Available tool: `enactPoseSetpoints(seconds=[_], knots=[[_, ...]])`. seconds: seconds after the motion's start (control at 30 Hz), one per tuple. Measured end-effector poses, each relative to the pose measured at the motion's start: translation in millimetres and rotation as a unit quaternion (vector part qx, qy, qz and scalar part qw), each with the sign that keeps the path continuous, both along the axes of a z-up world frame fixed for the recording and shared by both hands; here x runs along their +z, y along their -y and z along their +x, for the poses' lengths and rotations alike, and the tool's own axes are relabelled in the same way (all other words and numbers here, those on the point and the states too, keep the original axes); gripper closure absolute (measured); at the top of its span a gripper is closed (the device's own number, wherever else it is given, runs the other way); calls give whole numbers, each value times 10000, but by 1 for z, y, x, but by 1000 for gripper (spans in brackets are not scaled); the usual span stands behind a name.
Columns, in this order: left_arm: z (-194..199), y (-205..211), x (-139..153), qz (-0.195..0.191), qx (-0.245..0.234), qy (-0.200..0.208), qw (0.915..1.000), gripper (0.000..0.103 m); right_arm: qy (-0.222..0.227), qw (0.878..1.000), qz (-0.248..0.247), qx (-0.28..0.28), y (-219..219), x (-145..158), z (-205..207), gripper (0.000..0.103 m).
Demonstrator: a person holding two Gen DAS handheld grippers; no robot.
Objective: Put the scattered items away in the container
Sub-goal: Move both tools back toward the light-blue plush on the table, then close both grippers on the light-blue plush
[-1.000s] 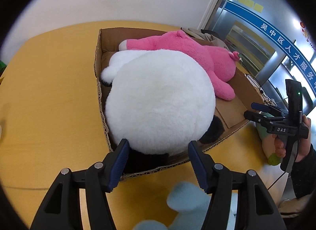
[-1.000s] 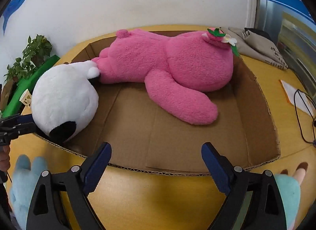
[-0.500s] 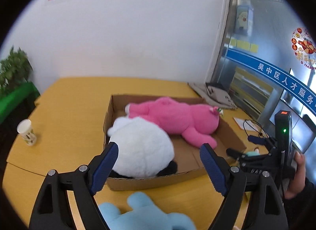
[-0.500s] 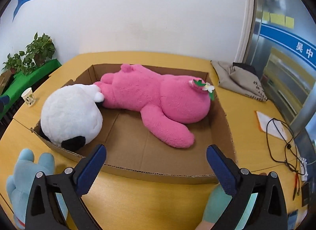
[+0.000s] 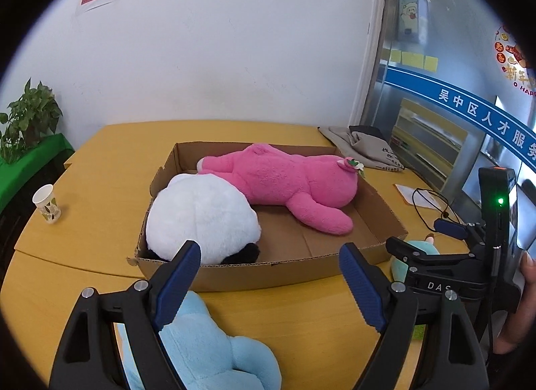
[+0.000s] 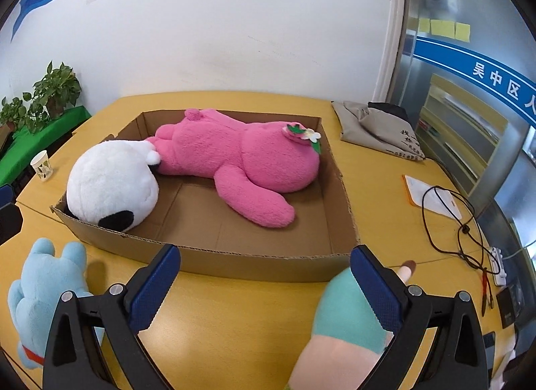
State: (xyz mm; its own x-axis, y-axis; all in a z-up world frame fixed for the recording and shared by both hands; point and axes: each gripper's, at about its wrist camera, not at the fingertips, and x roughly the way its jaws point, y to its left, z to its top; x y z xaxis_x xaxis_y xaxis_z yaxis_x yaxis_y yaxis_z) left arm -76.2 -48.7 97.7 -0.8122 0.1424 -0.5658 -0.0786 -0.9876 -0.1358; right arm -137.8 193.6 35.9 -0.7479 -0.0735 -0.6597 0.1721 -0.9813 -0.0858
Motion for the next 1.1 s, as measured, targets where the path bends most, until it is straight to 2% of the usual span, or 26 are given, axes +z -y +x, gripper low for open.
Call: enactPoseSetpoints(seconds=[0.73, 0.97, 1.1], knots=[[15, -6, -5, 66, 3, 160, 9999, 18, -17, 10000, 5, 54, 0, 1, 20, 0], [28, 21, -9, 247, 100, 277, 9993, 18, 4, 9999, -47, 141, 3, 1, 28, 0], [43, 51, -20, 477, 154, 462, 9977, 18, 85, 9971, -244, 718, 19, 0, 36, 0]])
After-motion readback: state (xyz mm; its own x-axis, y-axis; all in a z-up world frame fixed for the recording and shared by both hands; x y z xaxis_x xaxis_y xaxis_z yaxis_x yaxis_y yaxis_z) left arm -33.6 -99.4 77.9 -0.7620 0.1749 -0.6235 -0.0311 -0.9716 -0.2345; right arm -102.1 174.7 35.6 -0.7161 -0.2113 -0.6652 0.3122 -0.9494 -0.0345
